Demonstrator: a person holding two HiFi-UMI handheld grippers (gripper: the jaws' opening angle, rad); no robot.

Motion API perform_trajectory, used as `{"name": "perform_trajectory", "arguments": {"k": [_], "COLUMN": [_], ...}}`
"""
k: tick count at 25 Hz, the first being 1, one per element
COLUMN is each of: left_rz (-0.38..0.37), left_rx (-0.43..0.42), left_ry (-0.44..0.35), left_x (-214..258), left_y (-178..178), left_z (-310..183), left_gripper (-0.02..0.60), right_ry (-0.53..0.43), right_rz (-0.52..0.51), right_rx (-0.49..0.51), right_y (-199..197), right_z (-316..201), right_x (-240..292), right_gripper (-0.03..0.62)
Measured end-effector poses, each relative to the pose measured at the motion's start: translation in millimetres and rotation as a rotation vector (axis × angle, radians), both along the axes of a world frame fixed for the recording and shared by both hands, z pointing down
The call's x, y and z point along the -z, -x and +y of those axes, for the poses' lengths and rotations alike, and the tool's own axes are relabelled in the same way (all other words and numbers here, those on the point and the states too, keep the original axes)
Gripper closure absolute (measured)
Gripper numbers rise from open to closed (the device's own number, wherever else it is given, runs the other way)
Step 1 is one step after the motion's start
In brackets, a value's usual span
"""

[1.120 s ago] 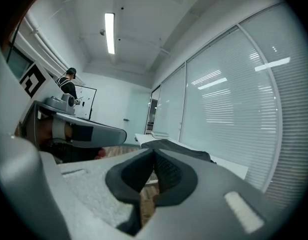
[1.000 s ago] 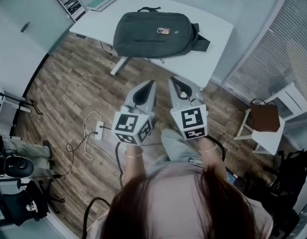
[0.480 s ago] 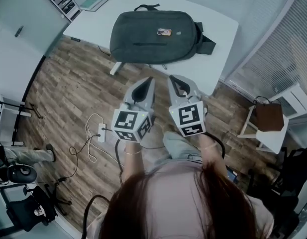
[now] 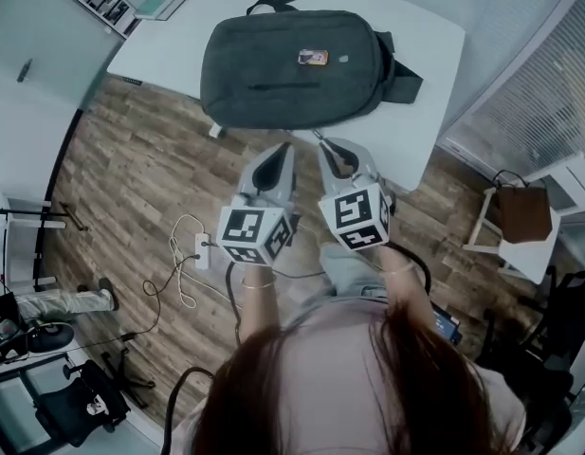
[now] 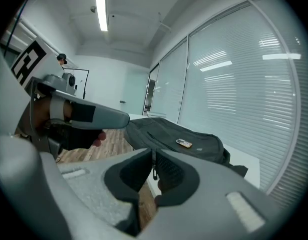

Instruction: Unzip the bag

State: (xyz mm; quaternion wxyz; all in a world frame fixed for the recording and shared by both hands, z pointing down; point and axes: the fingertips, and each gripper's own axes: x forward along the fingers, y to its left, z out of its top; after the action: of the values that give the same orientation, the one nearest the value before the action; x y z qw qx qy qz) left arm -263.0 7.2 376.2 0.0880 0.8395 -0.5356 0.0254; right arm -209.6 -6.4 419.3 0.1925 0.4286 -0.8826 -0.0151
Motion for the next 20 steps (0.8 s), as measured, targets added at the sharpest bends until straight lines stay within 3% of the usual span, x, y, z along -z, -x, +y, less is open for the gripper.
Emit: {"name": "perform_trajectory", "arguments": {"k": [20], "left_rz": [0.029], "left_rx": [0.006], "left_ry": [0.120], "left_x": [-59], "left_y": [19], "left_z": [-62], "left_gripper": [0.571], "right_ry": [0.163], "right_rz": [0.136], "right_rx": [0.004], "right_y": [22], "right_z": [-51], "right_x": [-78], "right_gripper": [0.517]}}
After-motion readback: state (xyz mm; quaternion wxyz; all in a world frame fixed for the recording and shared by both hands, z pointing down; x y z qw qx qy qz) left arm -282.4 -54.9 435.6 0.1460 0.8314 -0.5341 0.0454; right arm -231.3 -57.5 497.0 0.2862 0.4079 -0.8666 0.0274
